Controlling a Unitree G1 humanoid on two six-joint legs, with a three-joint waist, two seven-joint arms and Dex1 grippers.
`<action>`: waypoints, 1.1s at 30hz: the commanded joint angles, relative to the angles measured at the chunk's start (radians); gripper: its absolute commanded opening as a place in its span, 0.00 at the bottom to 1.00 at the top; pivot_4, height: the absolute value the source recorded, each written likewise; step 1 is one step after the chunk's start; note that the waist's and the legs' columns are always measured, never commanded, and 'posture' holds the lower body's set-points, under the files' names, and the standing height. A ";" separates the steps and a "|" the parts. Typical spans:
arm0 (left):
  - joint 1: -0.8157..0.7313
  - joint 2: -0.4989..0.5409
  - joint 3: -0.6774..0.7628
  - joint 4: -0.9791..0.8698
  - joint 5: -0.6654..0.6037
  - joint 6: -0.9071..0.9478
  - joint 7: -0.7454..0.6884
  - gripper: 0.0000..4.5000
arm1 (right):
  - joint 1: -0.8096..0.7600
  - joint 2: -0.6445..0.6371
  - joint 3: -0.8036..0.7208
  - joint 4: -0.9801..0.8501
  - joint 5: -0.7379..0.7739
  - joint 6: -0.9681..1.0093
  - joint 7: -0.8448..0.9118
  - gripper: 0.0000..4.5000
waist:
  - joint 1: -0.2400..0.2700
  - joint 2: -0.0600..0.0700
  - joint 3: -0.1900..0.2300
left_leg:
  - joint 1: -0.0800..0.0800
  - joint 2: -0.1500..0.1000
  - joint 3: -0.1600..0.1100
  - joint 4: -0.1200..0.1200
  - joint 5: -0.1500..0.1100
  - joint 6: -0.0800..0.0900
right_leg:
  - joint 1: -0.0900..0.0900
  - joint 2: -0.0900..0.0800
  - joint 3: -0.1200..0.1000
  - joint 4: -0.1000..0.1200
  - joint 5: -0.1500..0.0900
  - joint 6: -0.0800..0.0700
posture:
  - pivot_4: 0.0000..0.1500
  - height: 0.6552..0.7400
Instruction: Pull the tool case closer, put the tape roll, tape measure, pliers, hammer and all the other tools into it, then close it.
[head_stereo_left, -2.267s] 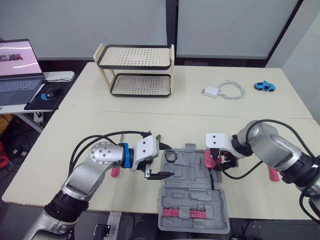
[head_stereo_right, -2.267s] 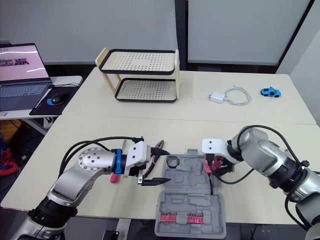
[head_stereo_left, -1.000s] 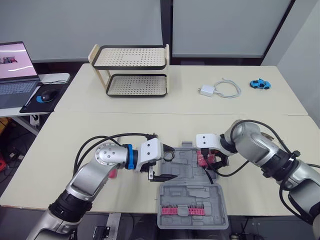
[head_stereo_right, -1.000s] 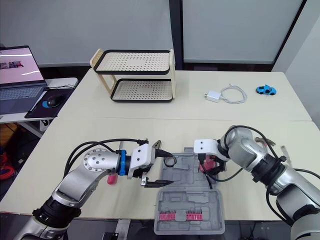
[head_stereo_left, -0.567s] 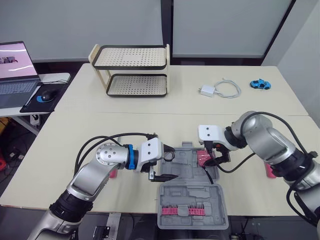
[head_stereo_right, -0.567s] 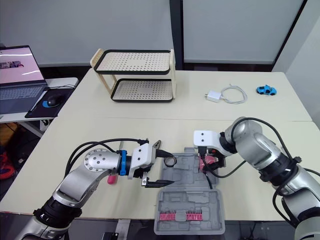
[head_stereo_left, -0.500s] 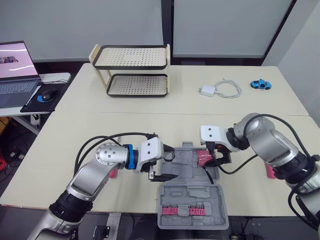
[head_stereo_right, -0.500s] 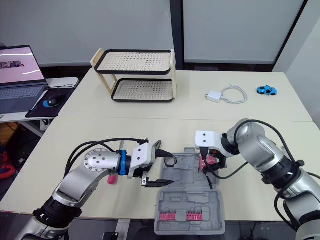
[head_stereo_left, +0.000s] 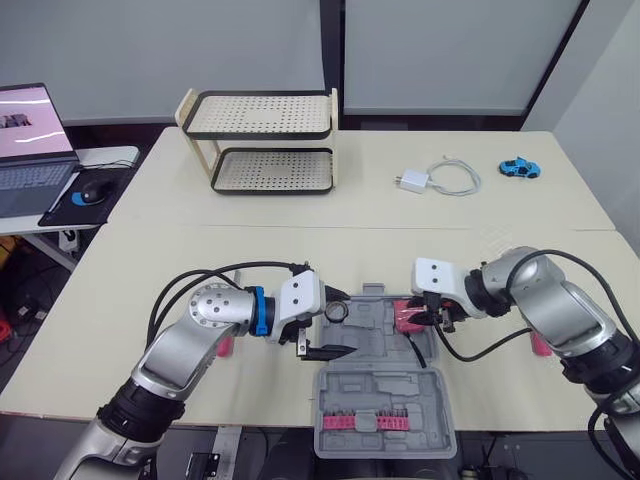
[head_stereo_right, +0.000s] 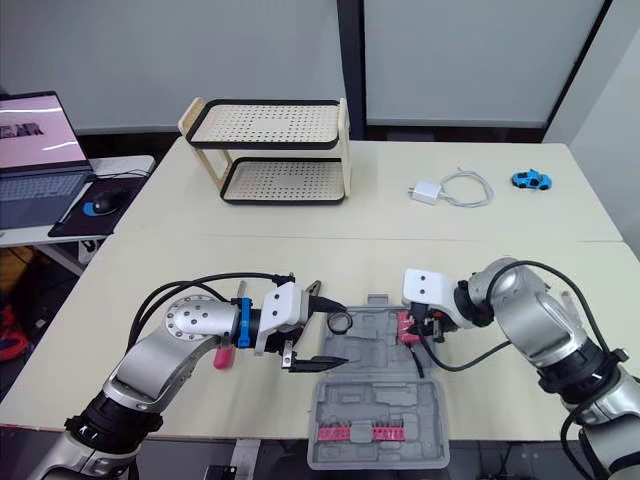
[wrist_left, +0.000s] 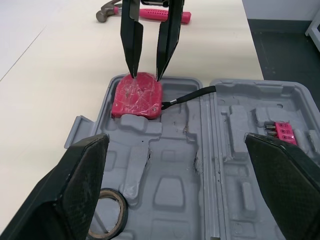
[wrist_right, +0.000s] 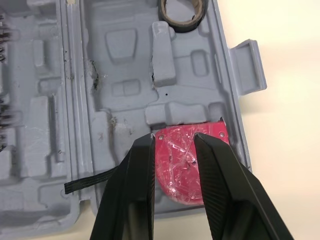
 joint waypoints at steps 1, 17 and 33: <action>-0.018 -0.010 0.023 -0.020 -0.018 -0.009 0.002 1.00 | 0.082 0.031 -0.128 0.008 0.071 -0.130 -0.062 0.29 | 0.000 0.000 0.000 | 0.000 0.000 0.000 0.000 0.000 0.000 | 0.000 0.000 0.000 0.000 0.000 0.000 | 1.00 1.00; -0.041 -0.014 0.013 -0.019 -0.023 0.000 -0.017 1.00 | 0.189 0.101 -0.148 0.245 0.044 -0.312 -0.154 0.29 | -0.002 0.000 0.000 | 0.001 0.000 0.001 0.000 0.000 0.000 | 0.001 0.001 0.001 0.001 0.000 0.000 | 1.00 1.00; -0.025 0.002 0.025 -0.023 -0.022 0.001 -0.024 1.00 | 0.141 0.115 -0.060 0.391 -0.023 -0.251 -0.167 0.29 | -0.002 -0.003 -0.004 | 0.006 0.000 0.001 0.000 0.000 0.000 | 0.005 0.001 0.001 0.001 0.000 0.000 | 1.00 1.00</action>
